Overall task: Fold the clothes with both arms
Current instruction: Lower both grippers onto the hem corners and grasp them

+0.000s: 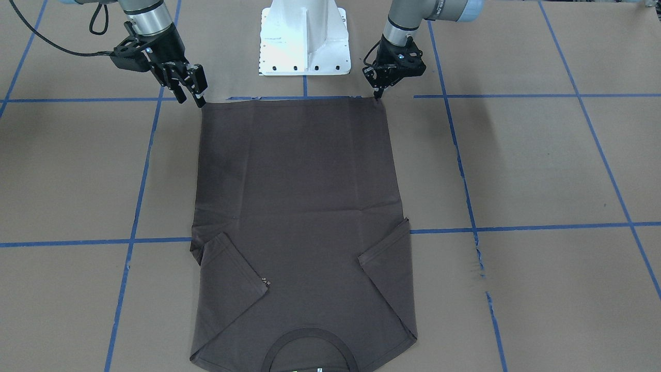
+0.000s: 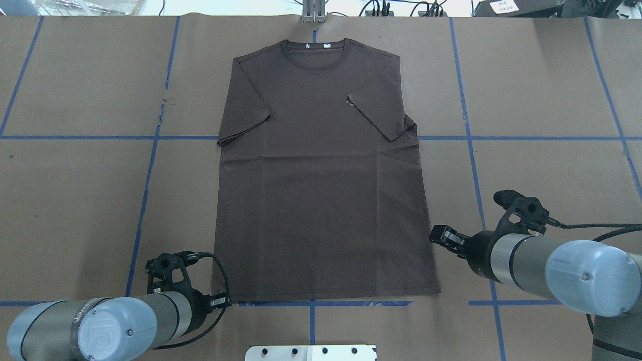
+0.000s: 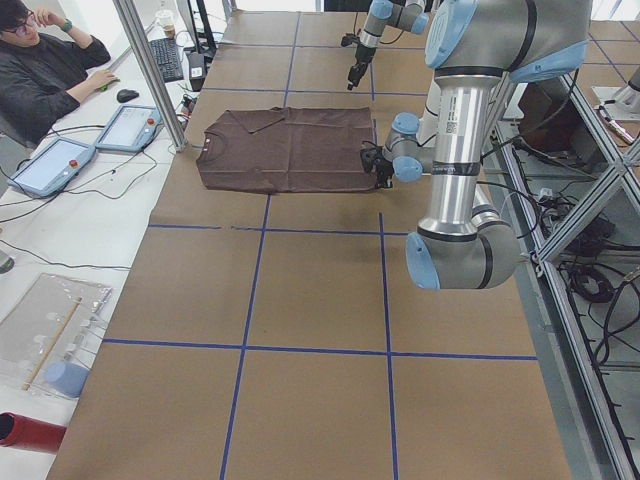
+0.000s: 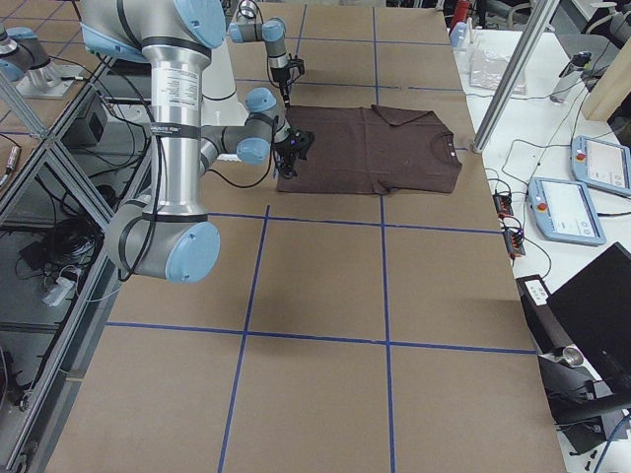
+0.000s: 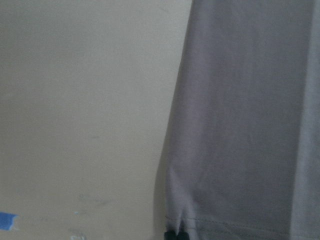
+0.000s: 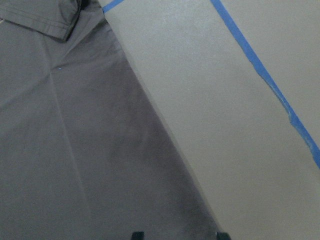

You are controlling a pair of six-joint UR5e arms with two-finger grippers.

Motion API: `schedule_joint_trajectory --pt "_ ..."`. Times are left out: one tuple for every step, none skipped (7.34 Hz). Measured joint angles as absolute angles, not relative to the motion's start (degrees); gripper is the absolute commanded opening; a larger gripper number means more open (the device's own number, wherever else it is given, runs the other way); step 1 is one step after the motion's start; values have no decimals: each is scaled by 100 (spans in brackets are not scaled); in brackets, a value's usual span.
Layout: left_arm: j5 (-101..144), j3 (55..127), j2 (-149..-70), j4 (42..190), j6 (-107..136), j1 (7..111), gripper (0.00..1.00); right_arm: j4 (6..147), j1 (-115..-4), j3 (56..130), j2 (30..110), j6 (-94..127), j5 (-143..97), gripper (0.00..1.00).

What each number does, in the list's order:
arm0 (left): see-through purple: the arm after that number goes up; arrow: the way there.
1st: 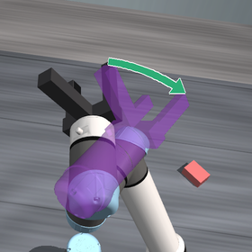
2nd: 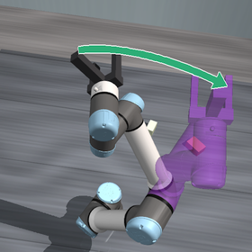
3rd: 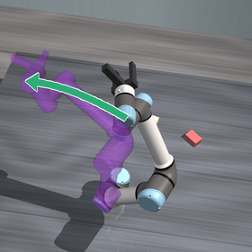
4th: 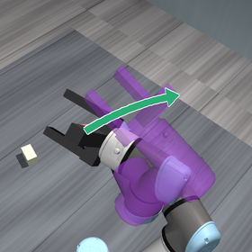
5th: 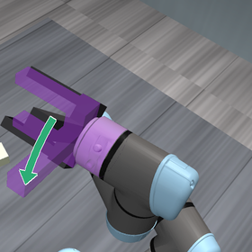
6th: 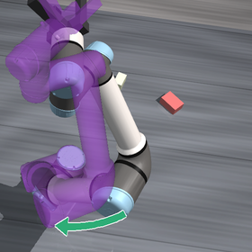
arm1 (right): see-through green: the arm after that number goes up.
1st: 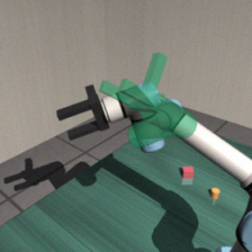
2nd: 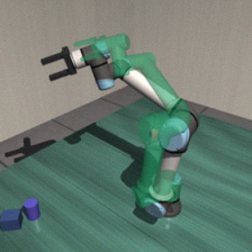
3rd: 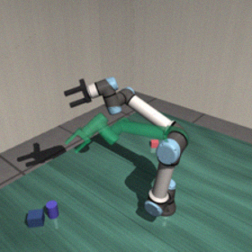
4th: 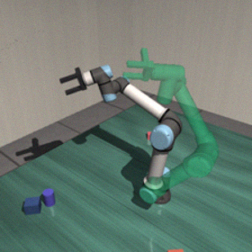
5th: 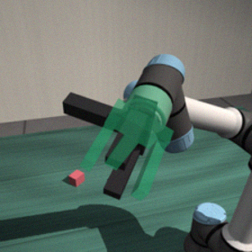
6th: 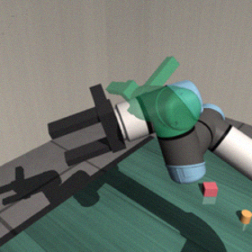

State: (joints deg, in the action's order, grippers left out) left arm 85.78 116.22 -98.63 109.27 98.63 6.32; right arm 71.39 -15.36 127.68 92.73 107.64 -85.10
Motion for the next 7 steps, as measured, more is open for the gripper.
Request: schedule_joint_trajectory --pt "8576 11625 -9875 10927 9860 635 0 7275 -1363 12758 9265 10818 -8346 57" --pt "8571 11627 -9882 10930 9856 642 0 7338 -1165 12712 9266 10877 -8179 56" --pt "8565 11627 -9885 10932 9851 651 0 7360 -947 12593 9263 10996 -7987 55" --pt "8555 11628 -9885 10933 9847 668 0 7364 -752 12475 9261 11104 -7813 54" --pt "8526 11631 -9883 10934 9843 686 0 7365 -590 12404 9260 11189 -7693 54" --pt "8489 11638 -9880 10934 9838 698 0 7365 -471 12344 9258 11271 -7615 52" --pt "8462 11657 -9877 10934 9836 703 0 7365 -396 12285 9254 11314 -7552 50"
